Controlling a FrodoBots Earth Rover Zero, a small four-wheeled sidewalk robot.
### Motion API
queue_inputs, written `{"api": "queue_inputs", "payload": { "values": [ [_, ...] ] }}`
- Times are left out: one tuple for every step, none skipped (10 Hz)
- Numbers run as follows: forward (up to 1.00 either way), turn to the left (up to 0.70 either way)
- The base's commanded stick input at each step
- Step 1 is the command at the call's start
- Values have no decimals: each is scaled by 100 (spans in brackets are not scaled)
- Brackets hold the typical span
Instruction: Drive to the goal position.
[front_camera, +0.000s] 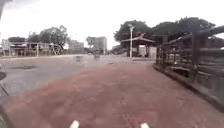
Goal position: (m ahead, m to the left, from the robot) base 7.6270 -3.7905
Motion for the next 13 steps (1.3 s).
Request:
{"api": "queue_inputs", "payload": {
  "values": [
    [70,0],
    [70,0],
    [70,0],
    [70,0],
    [70,0],
    [70,0],
    [70,0],
    [70,0],
    [70,0],
    [70,0],
    [70,0],
    [70,0],
    [70,0]
  ]
}}
